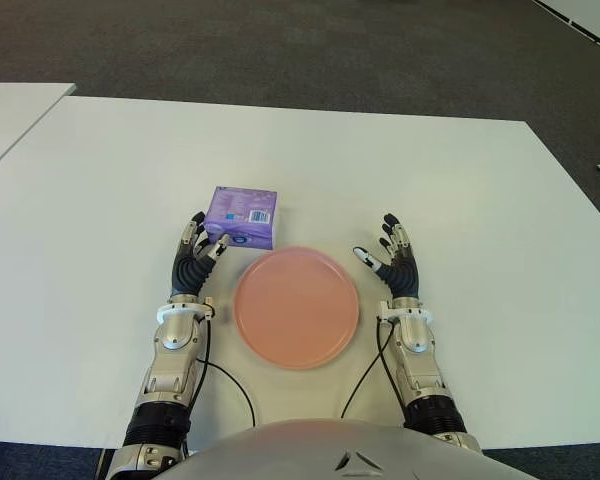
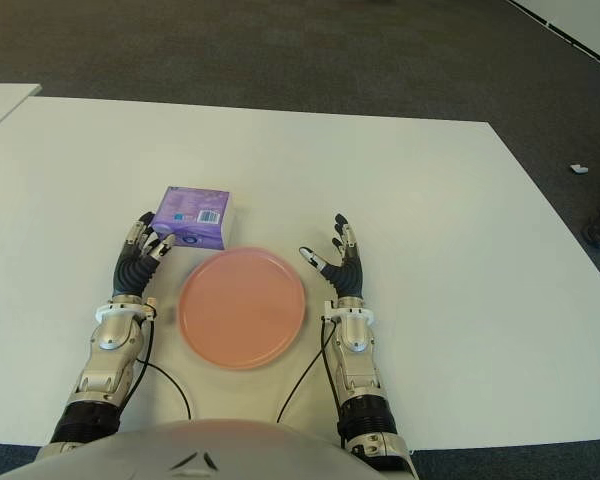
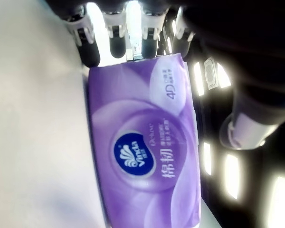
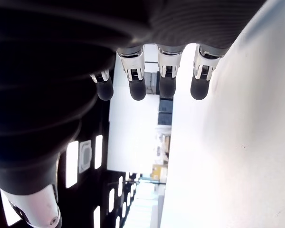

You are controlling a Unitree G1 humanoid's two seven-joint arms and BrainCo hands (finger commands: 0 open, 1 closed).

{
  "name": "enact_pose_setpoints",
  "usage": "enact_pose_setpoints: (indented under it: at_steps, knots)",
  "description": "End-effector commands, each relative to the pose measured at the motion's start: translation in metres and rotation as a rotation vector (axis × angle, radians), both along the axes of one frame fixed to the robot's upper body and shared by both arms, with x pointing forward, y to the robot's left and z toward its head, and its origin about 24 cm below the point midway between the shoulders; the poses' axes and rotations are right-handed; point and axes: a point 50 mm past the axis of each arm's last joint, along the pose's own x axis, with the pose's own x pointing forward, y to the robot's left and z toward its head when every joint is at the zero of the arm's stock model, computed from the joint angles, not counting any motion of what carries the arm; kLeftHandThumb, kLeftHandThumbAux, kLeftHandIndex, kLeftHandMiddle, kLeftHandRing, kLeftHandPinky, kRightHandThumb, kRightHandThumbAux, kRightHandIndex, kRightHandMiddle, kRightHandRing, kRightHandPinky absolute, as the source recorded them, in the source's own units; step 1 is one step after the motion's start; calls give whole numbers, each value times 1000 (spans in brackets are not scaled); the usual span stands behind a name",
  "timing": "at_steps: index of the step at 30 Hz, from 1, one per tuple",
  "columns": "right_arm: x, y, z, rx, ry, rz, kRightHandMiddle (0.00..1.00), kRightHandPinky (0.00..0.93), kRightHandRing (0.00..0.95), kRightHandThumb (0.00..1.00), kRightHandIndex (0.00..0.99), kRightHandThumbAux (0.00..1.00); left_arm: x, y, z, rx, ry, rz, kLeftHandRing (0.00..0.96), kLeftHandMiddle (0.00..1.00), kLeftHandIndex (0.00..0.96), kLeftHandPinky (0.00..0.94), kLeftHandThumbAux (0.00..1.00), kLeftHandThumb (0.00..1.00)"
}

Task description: Put the tissue paper into the plate.

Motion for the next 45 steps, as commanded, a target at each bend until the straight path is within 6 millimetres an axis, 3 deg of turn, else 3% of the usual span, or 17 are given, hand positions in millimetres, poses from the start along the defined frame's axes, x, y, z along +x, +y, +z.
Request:
enact_pose_setpoints:
  at_steps: [1,28,31,34,36,45]
  knots:
    - [-26,-2,-37,12,211,-23,0,5,0,73,0,736,-8,0,-14,-2,88,-2,0,0,0,0,560,3]
    - [-25,0,-37,13,213,-18,0,0,0,59,0,738,-7,4,-11,38,69,10,0,0,0,0,562,0]
    - [-23,-1,-38,15,218,-20,0,0,0,59,0,739,6,22,14,142,-51,56,0,0,0,0,564,1]
    - [-22,-1,-39,18,222,-18,0,1,0,61,0,740,25,39,57,376,-244,74,0,0,0,0,566,18]
    - [-21,0,-39,21,222,-14,0,4,0,63,0,741,31,45,74,495,-325,66,0,0,0,0,563,40]
    - [-18,4,-39,29,215,4,0,3,0,56,0,742,56,52,117,825,-517,-26,0,0,0,0,500,159]
